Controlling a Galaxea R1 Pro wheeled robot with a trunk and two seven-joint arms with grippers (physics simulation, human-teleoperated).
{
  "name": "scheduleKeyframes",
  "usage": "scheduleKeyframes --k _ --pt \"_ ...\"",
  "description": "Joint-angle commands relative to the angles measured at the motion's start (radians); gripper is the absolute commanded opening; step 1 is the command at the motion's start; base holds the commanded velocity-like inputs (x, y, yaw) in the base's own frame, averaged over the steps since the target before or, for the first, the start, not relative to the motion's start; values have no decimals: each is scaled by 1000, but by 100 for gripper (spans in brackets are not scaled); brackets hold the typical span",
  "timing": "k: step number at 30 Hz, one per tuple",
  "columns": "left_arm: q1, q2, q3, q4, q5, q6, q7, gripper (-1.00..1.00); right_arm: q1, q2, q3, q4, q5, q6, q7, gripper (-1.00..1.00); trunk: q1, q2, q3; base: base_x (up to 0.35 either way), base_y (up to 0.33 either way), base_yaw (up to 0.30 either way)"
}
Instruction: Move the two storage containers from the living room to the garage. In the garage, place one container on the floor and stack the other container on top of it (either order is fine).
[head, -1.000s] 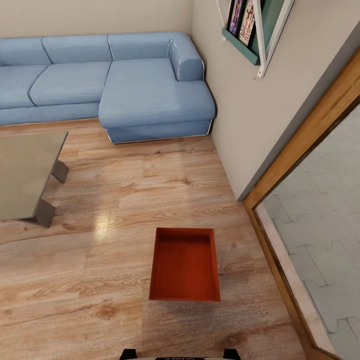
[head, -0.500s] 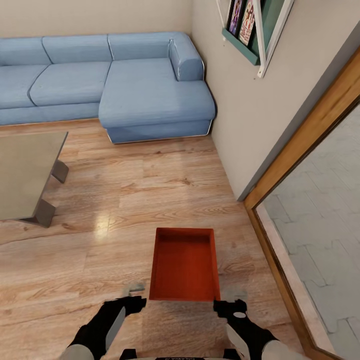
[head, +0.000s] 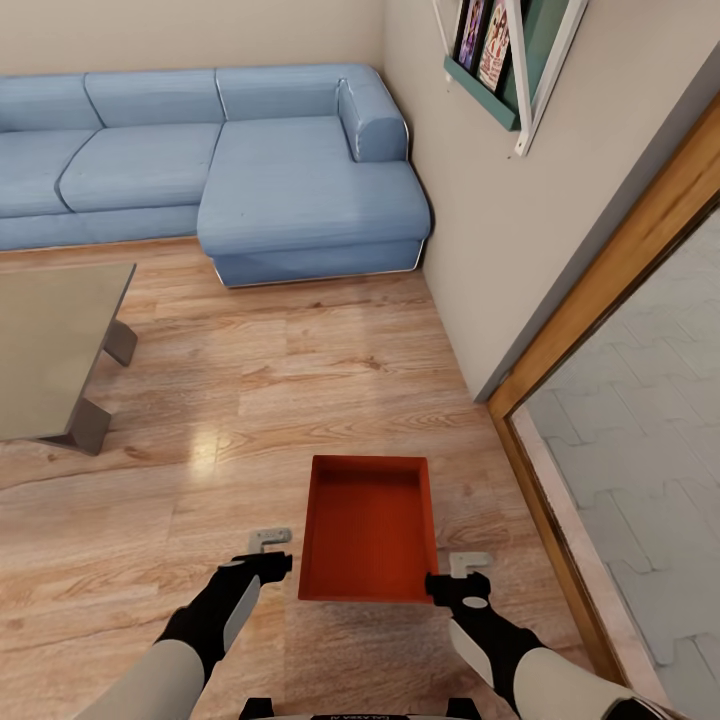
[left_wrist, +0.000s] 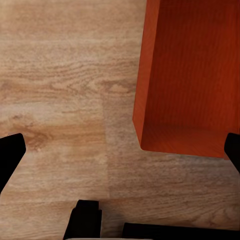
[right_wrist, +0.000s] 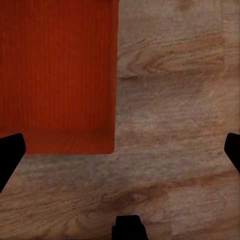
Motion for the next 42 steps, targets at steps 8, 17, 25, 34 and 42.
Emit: scheduleKeyframes --k 8,17,25,34,42 --pt "0 -2 1 -9 8 0 12 100 -1 -7 11 -2 -10 -3 -8 100 8 -14 -7 0 0 0" --pt "0 0 2 -9 9 0 12 100 -1 -8 11 -5 -10 -3 -8 100 42 -77 -35 0 0 0" --pt "0 -2 2 -9 9 0 12 100 -1 -9 11 -12 -10 -4 -8 100 65 -119 -54 0 0 0" --pt "0 -2 2 -10 9 -1 13 100 -1 -11 12 -14 -9 -4 -4 100 65 -119 -54 0 0 0" --pt "0 -3 1 -14 7 1 9 100 -1 -12 13 -14 -8 -5 -7 100 65 -119 -54 98 0 0"
